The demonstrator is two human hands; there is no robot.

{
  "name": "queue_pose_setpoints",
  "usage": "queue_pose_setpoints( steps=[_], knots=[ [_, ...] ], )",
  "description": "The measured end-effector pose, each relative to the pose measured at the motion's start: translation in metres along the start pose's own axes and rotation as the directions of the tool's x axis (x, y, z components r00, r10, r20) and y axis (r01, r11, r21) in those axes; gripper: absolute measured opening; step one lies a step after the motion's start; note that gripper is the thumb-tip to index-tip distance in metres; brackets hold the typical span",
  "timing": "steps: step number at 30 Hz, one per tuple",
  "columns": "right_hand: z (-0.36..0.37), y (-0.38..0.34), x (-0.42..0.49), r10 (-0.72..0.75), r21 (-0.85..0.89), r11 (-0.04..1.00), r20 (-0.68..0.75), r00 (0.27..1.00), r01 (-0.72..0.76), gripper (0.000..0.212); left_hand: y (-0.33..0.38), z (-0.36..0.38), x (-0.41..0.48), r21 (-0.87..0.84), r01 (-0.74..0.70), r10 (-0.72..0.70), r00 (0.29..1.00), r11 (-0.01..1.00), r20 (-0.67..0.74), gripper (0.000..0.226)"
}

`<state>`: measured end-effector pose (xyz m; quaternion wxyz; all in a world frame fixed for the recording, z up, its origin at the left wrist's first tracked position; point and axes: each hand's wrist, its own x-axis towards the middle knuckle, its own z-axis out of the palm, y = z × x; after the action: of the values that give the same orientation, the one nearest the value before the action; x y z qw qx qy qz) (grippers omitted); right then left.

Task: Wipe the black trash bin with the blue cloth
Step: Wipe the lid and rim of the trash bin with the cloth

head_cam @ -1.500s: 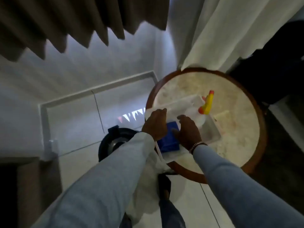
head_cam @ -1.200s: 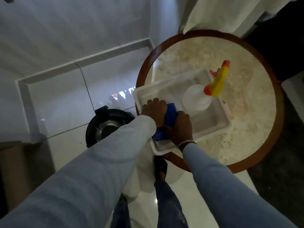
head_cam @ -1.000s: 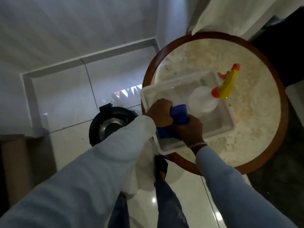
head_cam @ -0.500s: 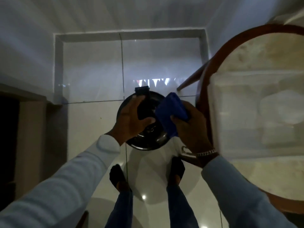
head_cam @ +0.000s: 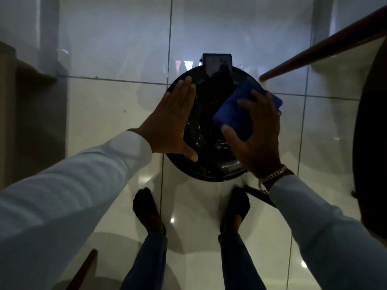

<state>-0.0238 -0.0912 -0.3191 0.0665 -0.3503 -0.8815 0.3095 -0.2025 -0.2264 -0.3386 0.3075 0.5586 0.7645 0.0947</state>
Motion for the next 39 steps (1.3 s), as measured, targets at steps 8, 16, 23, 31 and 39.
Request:
queue_pose_setpoints(
  steps=[8, 16, 23, 31, 39],
  knots=[
    [0.040, 0.003, -0.002, -0.016, -0.318, 0.948, -0.057, 0.998, -0.003, 0.075, -0.009, 0.004, 0.002, -0.043, -0.015, 0.014, 1.000, 0.999, -0.014, 0.151],
    [0.037, 0.009, 0.006, 0.181, -0.186, 0.958, -0.201, 0.963, -0.219, 0.073, -0.010, 0.003, 0.004, -0.037, -0.020, 0.021, 1.000, 0.999, 0.013, 0.150],
    [0.044, 0.019, -0.035, -0.175, -0.392, 0.904, 0.021, 0.984, 0.169, 0.072, -0.010, 0.006, 0.004, -0.075, -0.019, 0.017, 1.000, 0.997, -0.017, 0.149],
    [0.060, -0.012, 0.008, 0.157, -0.366, 0.899, -0.242, 0.957, -0.240, 0.071, -0.013, 0.009, 0.004, -0.043, -0.034, 0.032, 0.999, 0.999, -0.030, 0.148],
    [0.043, 0.026, -0.048, -0.131, -0.402, 0.907, 0.005, 0.991, 0.122, 0.069, -0.014, 0.008, 0.003, -0.039, -0.050, 0.050, 0.999, 0.998, -0.009, 0.148]
  ],
)
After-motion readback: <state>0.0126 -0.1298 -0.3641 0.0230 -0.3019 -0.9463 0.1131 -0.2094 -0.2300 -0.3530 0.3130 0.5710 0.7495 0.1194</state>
